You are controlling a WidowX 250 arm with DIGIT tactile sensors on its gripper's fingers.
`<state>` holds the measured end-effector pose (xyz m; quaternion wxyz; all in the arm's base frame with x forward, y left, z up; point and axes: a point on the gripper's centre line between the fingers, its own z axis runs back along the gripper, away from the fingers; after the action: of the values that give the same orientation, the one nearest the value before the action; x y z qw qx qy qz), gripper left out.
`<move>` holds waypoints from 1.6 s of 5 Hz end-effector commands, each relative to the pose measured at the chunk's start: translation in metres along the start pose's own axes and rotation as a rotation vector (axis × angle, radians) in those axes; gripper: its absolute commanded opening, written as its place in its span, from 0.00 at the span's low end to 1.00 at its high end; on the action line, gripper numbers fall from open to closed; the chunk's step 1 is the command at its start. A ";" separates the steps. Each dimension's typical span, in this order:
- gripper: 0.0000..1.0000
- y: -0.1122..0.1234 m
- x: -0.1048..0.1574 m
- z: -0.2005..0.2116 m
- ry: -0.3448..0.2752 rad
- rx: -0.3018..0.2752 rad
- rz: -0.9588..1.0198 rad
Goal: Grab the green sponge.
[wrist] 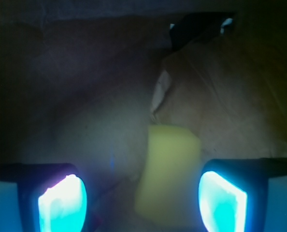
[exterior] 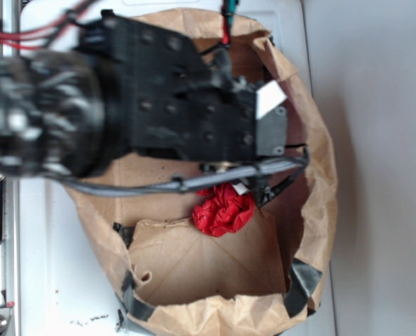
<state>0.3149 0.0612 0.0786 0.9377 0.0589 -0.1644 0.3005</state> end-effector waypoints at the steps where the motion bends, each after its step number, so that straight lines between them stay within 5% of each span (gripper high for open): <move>1: 1.00 0.012 0.020 0.004 -0.047 0.006 0.108; 4: 1.00 0.031 0.025 -0.007 0.001 -0.046 0.133; 7: 1.00 0.033 0.021 -0.029 0.011 -0.024 0.080; 8: 0.00 0.034 0.019 -0.029 0.014 -0.035 0.082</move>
<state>0.3137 0.0930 0.0444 0.9318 0.0323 -0.1401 0.3332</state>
